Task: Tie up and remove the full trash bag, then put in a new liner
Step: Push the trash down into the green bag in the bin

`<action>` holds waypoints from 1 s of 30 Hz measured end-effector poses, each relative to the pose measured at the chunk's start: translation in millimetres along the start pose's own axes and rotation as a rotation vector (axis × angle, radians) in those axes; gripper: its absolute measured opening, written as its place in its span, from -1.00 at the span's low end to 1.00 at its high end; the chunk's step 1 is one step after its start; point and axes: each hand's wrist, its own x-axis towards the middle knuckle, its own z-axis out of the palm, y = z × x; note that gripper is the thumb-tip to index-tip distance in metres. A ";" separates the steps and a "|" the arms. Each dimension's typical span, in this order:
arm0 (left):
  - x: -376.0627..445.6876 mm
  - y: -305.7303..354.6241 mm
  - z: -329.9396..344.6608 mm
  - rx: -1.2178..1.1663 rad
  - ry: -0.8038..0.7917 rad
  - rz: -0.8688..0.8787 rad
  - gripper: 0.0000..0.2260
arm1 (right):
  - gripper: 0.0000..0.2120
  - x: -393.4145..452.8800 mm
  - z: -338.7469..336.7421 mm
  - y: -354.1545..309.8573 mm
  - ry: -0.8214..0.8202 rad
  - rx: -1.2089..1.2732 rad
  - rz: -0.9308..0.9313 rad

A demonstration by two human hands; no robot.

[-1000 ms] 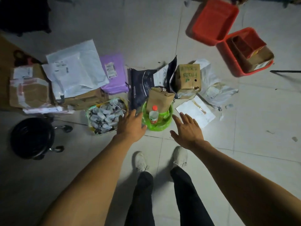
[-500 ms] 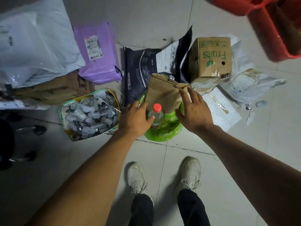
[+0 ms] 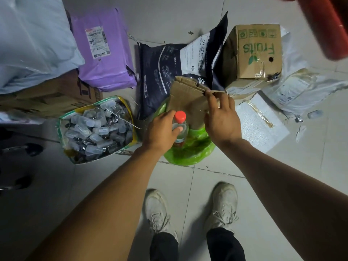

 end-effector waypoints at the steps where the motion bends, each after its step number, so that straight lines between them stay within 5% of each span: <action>1: 0.7 -2.4 0.8 -0.006 0.011 -0.001 -0.69 | -0.43 -2.9 2.3 -0.5 0.013 -0.005 0.006; 11: 4.8 -9.8 6.3 0.001 0.059 -0.057 -0.68 | -0.45 -11.6 15.7 -1.3 0.064 0.005 -0.021; 19: -9.6 -13.9 9.0 -0.093 0.035 -0.059 -0.66 | -0.21 -21.6 16.9 -1.8 0.032 0.086 -0.038; 23: -7.2 -18.6 10.2 -0.064 0.027 -0.009 -0.52 | -0.25 -20.6 24.7 -3.6 0.068 0.101 -0.022; 30: 8.5 -23.4 16.9 -0.060 0.068 -0.022 -0.67 | -0.37 -15.2 36.9 -0.1 0.165 0.090 -0.028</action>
